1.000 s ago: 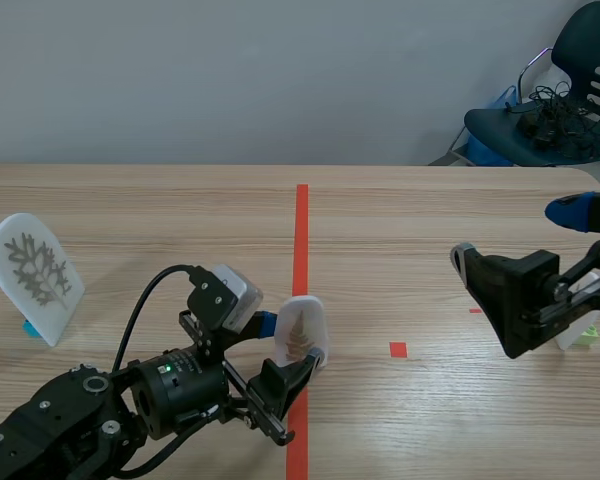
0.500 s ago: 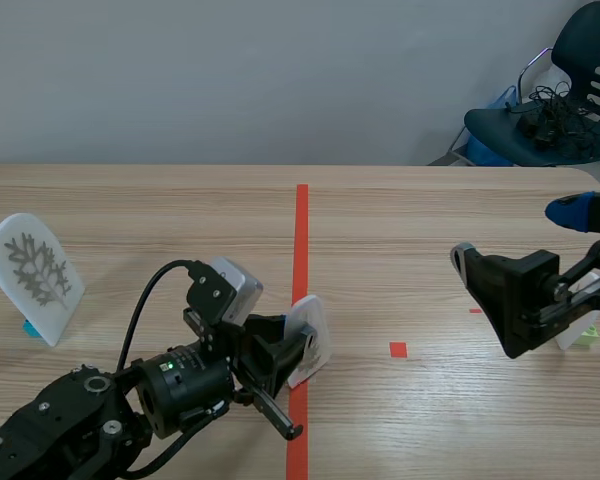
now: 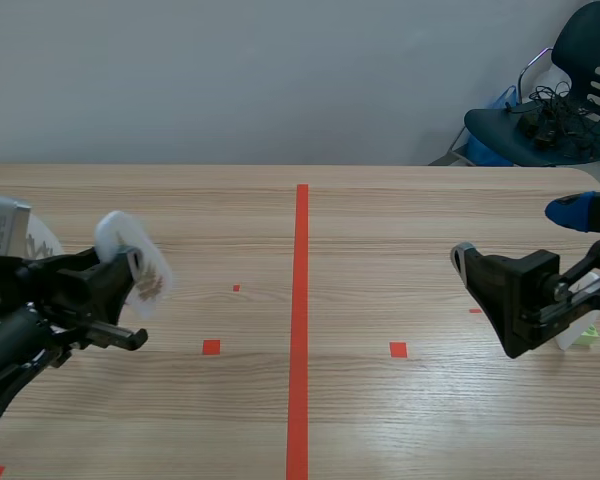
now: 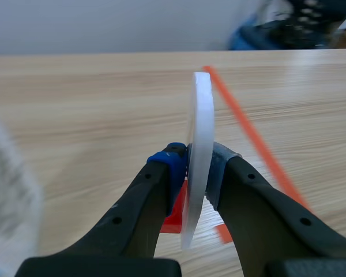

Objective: Do the leaf sorting experiment

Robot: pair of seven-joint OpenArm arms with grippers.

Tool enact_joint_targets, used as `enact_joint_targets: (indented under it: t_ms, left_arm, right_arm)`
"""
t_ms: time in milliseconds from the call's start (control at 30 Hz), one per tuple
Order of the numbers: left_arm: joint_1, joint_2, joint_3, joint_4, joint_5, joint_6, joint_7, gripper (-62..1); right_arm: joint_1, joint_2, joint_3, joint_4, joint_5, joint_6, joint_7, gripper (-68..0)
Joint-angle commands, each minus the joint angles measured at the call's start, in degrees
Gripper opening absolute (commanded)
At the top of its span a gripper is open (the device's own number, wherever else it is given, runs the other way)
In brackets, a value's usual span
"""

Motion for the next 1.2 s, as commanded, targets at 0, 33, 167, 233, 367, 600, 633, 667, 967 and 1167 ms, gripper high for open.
enact_joint_targets:
  t_ms: [0,33,167,233,367,600,633,667,967,1167]
  left_arm:
    - [-1.01,-0.17,-0.74,-2.12,-3.1,0.0,-0.87,-52.6]
    - [-1.03,-0.15,-1.66,-2.75,-4.26,0.5,-0.92,-52.6]
    - [-2.62,-0.17,-2.86,-5.84,-4.63,1.95,-1.01,-52.6]
    - [-4.24,-0.15,-2.84,-8.09,-4.66,2.19,-1.16,-52.6]
    - [-7.85,0.02,-2.8,-13.05,-4.66,2.23,-1.38,-52.6]
    - [-11.69,0.0,-2.82,-19.89,-4.63,2.21,-1.36,-52.6]
    - [-11.8,0.0,-2.82,-20.28,-4.63,2.19,-1.36,-52.6]
    - [-11.8,-0.02,-2.82,-20.55,-4.63,2.19,-1.36,-52.6]
    - [-11.65,-0.02,-2.82,-20.74,-4.61,1.97,-1.33,-34.1]
    - [-11.63,-0.09,-2.82,-20.13,-4.61,1.97,-1.31,-27.0]
  right_arm:
    - [0.83,0.63,1.05,-0.02,0.44,-0.17,0.85,-2.0]
    - [0.83,0.63,1.05,-0.02,0.44,-0.17,0.85,-2.0]
    - [0.83,0.63,1.05,-0.02,0.44,-0.17,0.92,-2.0]
    - [0.83,0.63,1.05,-0.02,0.44,-0.17,1.09,-2.0]
    - [0.83,0.63,1.05,-0.02,0.44,-0.17,1.27,-2.0]
    - [0.83,0.63,1.05,-0.02,0.44,-0.17,1.27,-2.0]
    - [0.83,0.63,1.05,-0.02,0.44,-0.17,1.27,-2.0]
    - [0.83,0.63,1.05,-0.02,0.44,-0.17,1.27,-2.0]
    - [0.83,0.63,1.05,-0.02,0.44,-0.17,1.27,-2.0]
    - [0.83,0.63,1.05,-0.02,0.44,-0.17,1.27,-2.0]
